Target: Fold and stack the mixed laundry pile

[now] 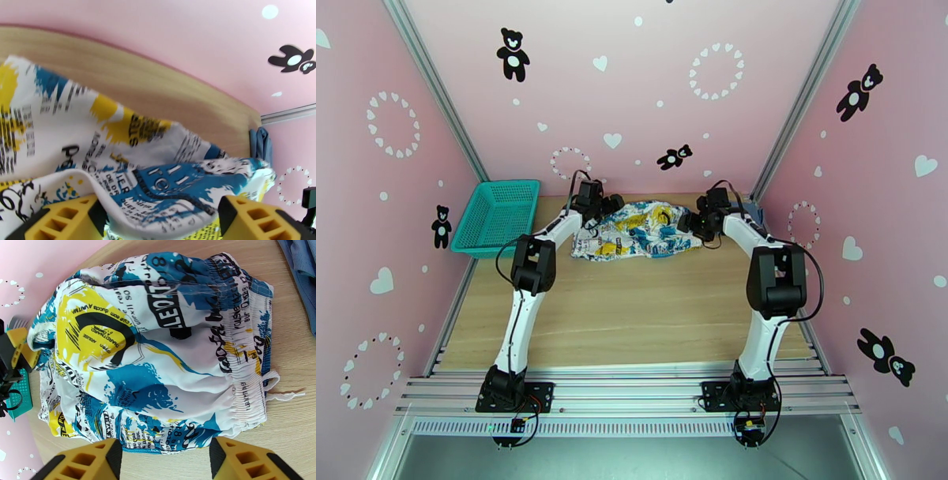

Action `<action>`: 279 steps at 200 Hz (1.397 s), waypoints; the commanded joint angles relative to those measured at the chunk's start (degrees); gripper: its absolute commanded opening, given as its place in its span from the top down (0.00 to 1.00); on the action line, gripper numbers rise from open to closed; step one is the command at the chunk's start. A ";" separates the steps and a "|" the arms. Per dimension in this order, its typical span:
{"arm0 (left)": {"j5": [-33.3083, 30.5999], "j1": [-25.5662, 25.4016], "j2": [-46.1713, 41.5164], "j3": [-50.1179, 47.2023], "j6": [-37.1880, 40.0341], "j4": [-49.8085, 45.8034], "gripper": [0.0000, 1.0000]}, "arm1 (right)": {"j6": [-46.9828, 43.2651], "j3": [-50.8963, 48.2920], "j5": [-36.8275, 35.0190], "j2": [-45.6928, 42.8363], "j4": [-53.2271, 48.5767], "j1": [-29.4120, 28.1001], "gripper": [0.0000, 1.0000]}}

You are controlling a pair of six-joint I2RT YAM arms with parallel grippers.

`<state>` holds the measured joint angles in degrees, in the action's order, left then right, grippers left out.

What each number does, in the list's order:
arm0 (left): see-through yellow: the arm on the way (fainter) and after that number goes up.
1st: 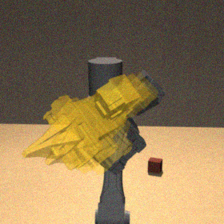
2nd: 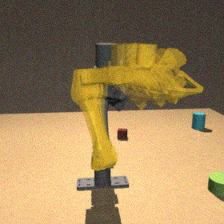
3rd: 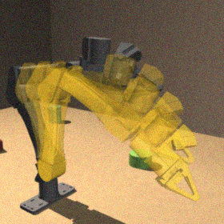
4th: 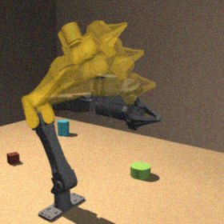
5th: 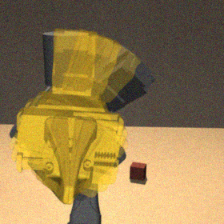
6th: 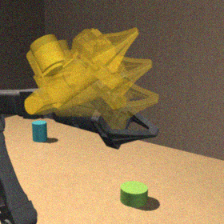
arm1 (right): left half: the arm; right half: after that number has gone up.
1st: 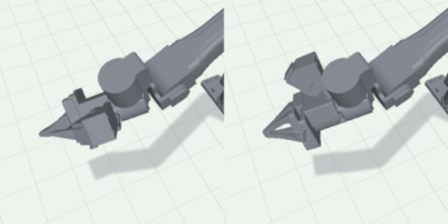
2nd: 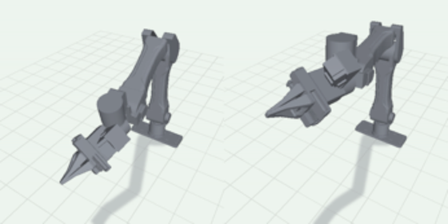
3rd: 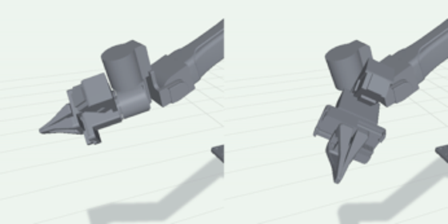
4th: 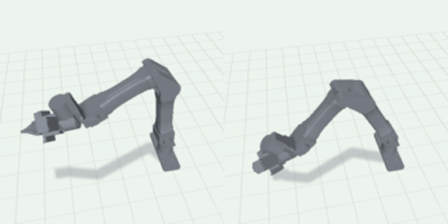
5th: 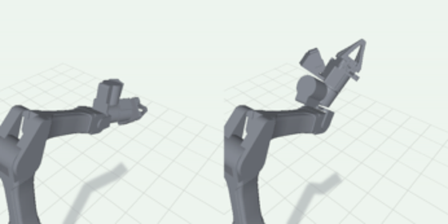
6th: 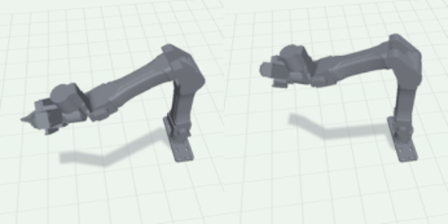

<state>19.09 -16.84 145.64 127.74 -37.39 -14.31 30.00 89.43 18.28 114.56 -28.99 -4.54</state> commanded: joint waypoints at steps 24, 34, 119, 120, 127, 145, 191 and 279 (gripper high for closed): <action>-0.79 3.87 -2.02 5.31 0.74 0.57 0.18 | 0.29 1.78 -2.79 3.27 -1.53 0.76 0.32; -1.21 5.11 -2.33 6.26 1.20 -1.77 0.19 | 0.07 1.80 -3.40 3.54 -2.37 0.99 0.32; -5.92 6.12 -25.98 -27.24 14.83 -14.16 0.18 | -3.30 1.69 -1.14 4.86 -3.70 5.38 0.36; -6.05 6.16 -26.22 -27.70 14.99 -14.25 0.17 | -3.51 1.75 -0.97 4.96 -3.52 5.31 0.36; -6.76 6.13 -27.54 -30.59 15.91 -14.81 0.16 | -4.62 2.77 -0.02 6.11 -2.76 5.25 0.36; -7.08 6.21 -28.79 -35.27 18.38 -16.33 0.14 | -7.86 7.46 1.25 10.49 -3.67 5.26 0.38; -7.89 6.73 -22.16 -35.37 21.74 -19.84 0.15 | -8.55 16.34 5.46 17.94 -5.43 5.24 0.51; 2.27 7.19 -29.31 -39.86 20.67 -14.69 1.00 | -7.35 19.78 8.47 14.22 -12.70 5.41 0.94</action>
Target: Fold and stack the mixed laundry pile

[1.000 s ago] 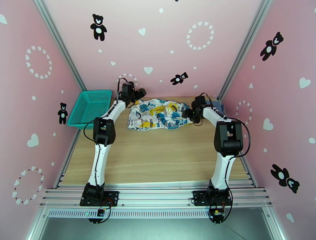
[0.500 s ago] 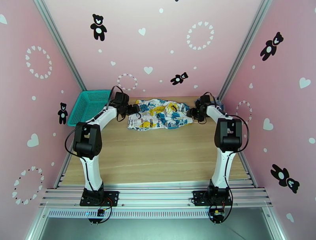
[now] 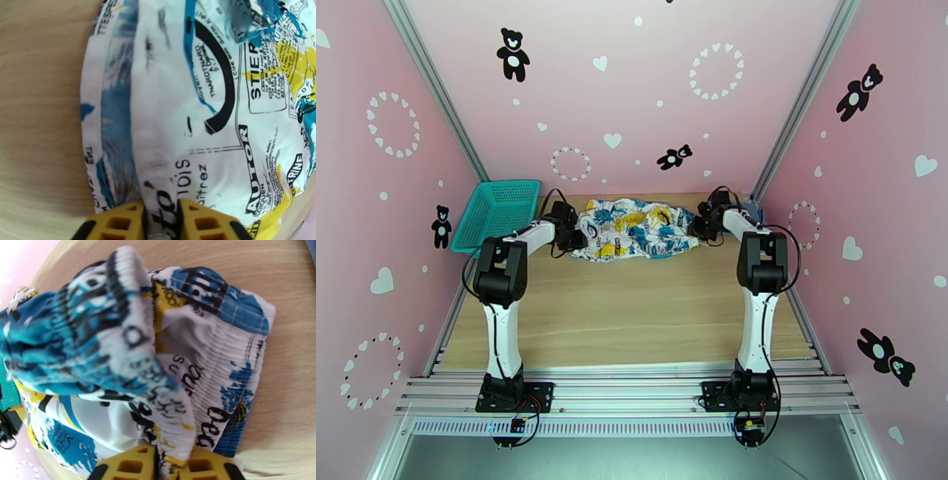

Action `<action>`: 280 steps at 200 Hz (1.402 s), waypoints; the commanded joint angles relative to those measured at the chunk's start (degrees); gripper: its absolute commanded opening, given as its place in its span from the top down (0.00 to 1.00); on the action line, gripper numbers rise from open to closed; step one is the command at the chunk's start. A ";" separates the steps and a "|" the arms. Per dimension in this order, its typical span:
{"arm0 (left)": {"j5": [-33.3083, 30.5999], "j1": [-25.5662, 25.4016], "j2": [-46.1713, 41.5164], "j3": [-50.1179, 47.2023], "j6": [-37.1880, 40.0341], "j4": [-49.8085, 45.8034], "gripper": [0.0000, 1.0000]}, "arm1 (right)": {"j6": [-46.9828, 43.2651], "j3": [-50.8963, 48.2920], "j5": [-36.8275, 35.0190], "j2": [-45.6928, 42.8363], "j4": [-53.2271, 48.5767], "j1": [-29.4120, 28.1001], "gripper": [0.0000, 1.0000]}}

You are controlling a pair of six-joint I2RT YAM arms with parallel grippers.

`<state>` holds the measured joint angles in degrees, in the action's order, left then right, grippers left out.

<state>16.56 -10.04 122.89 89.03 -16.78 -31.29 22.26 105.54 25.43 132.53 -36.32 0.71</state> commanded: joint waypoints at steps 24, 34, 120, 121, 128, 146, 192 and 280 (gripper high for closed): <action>8.14 0.86 -10.34 -2.89 -0.49 3.10 1.00 | 0.76 4.87 0.06 -7.33 -10.52 1.15 0.96; 8.54 0.91 -11.86 -3.93 -0.42 2.78 1.00 | 0.64 4.50 -1.38 -8.80 -12.99 1.55 0.96; 6.15 1.48 -20.80 -18.98 0.73 1.31 0.13 | -0.68 -25.12 -10.27 -20.31 -9.58 3.73 0.41; 6.27 1.45 -20.74 -18.98 0.66 1.40 0.12 | -0.66 -25.20 -10.33 -20.43 -9.48 3.75 0.41; 6.60 1.45 -20.53 -18.86 0.14 2.10 0.11 | -0.64 -25.69 -10.72 -21.21 -9.22 3.70 0.38; 5.89 1.37 -20.00 -17.01 -0.07 2.98 0.13 | -0.56 -25.53 -11.92 -23.29 -9.13 3.68 0.36; 5.55 -0.74 -9.60 -0.48 2.71 0.48 0.21 | -0.29 -23.14 -13.57 -26.27 -8.90 1.09 0.36; 3.71 -6.46 5.11 12.50 -17.68 6.20 0.23 | -0.38 -22.25 -14.68 -24.65 -9.17 -1.85 0.37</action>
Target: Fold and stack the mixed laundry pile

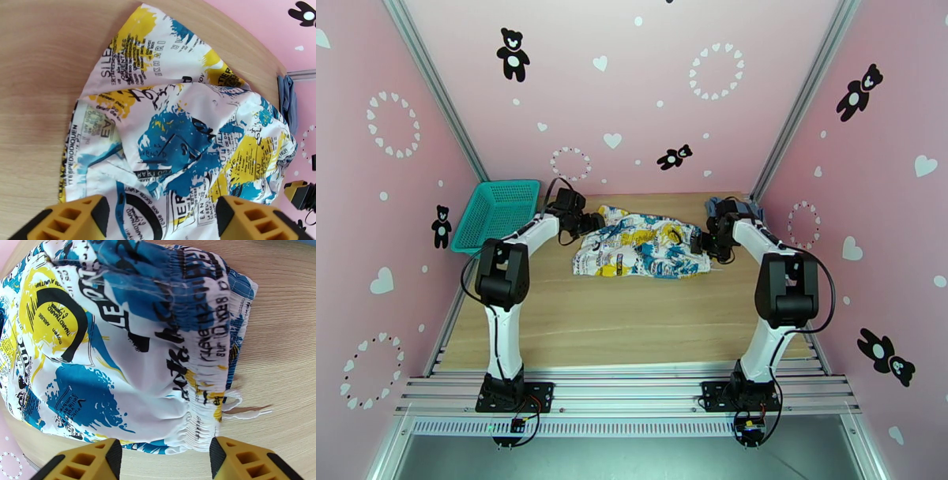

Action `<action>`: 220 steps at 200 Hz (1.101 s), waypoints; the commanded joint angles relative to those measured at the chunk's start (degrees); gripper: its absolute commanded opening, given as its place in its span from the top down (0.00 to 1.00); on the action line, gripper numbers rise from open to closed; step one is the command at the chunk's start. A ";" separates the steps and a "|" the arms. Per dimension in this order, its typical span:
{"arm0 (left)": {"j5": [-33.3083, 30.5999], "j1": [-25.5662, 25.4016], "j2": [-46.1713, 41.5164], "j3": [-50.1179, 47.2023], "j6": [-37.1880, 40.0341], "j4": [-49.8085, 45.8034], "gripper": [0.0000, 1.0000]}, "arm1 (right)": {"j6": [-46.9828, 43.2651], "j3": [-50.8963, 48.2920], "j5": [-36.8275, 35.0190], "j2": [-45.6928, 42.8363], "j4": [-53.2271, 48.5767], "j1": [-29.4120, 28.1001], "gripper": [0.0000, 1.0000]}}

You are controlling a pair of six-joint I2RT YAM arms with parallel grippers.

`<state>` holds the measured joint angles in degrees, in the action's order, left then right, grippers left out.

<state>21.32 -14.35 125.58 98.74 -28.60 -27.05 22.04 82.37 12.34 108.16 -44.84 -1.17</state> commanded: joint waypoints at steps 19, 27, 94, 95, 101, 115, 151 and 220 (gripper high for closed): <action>-0.16 -3.29 5.00 4.54 -7.91 3.68 0.25 | -0.26 1.25 -1.32 -0.14 -0.63 0.03 0.37; 0.12 -3.43 5.84 4.86 -9.01 5.22 0.27 | -0.20 1.22 -1.19 -0.10 -0.52 0.03 0.37; -0.84 -3.32 10.92 13.02 -15.48 17.73 0.51 | -0.34 1.38 -0.05 0.59 -0.01 0.03 0.37; -0.93 -3.32 11.09 13.30 -15.46 17.69 0.51 | -0.34 1.34 0.00 0.58 0.00 0.03 0.37; -1.28 -3.16 12.08 14.96 -15.69 17.84 0.52 | -0.34 1.38 0.18 0.69 0.08 0.03 0.37; -1.64 -2.67 15.50 18.89 -17.14 18.38 0.56 | -0.27 1.37 0.40 0.80 0.28 0.03 0.37; -3.96 -1.23 22.98 30.29 -20.20 19.10 0.42 | -0.25 1.24 1.50 1.18 0.63 -0.17 0.37; -10.04 0.80 23.32 38.46 -16.36 4.42 0.09 | -0.52 0.52 0.73 -0.03 0.41 -0.32 0.37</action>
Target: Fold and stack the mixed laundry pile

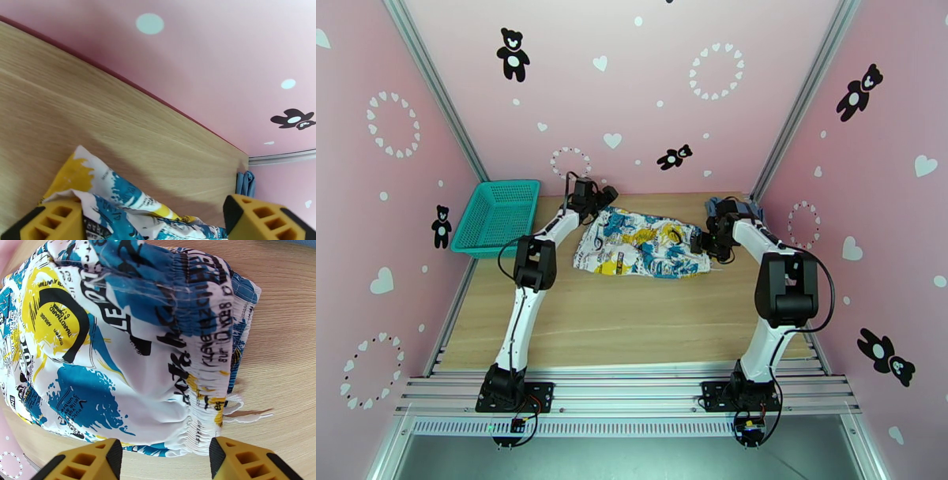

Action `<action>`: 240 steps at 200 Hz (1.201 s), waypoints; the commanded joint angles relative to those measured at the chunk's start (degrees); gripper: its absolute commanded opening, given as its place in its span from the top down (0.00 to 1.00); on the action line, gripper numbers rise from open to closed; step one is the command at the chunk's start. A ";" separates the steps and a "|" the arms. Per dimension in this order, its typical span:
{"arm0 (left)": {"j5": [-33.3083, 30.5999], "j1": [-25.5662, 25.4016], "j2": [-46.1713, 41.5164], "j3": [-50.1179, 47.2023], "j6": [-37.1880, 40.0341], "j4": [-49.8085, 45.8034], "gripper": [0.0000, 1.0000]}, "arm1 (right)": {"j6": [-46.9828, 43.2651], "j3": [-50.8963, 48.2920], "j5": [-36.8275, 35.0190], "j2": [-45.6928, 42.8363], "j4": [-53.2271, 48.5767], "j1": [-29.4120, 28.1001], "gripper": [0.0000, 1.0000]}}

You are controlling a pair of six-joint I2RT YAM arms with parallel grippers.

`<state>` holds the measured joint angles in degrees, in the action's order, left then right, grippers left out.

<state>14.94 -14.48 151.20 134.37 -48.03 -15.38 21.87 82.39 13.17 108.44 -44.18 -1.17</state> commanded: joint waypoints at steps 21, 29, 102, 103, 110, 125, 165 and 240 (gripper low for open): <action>-7.22 2.20 -6.33 1.94 9.05 -13.29 0.06 | 0.34 -0.74 0.27 -2.41 0.41 -0.41 0.37; -7.76 2.82 -8.07 1.17 11.03 -15.14 0.05 | 0.50 -1.10 0.28 -3.30 0.46 -0.50 0.37; 4.50 -0.33 -25.53 -24.50 21.61 -8.42 0.22 | 3.88 6.04 2.03 1.46 6.27 -3.84 0.56; 4.71 -0.44 -25.39 -24.54 21.68 -8.25 0.22 | 3.84 6.34 2.03 1.75 6.38 -3.75 0.57; 6.15 -1.32 -24.15 -24.44 22.07 -7.66 0.25 | 3.55 8.58 1.97 4.19 6.78 -3.73 0.62; 8.25 -2.70 -20.59 -22.85 22.01 -6.56 0.29 | 2.64 14.15 0.87 9.76 5.90 -3.37 0.68; 8.45 -3.10 -8.02 -12.33 20.76 -7.07 0.30 | 2.10 24.44 -3.21 22.14 4.28 -0.83 0.72; 9.02 0.86 -1.99 2.91 21.76 -15.58 0.21 | 1.05 33.90 -0.31 25.05 -1.08 1.35 0.67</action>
<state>23.40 -14.48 151.04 135.15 -28.05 -26.28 23.27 113.40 11.22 134.98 -40.84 0.03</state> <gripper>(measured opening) 0.767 0.314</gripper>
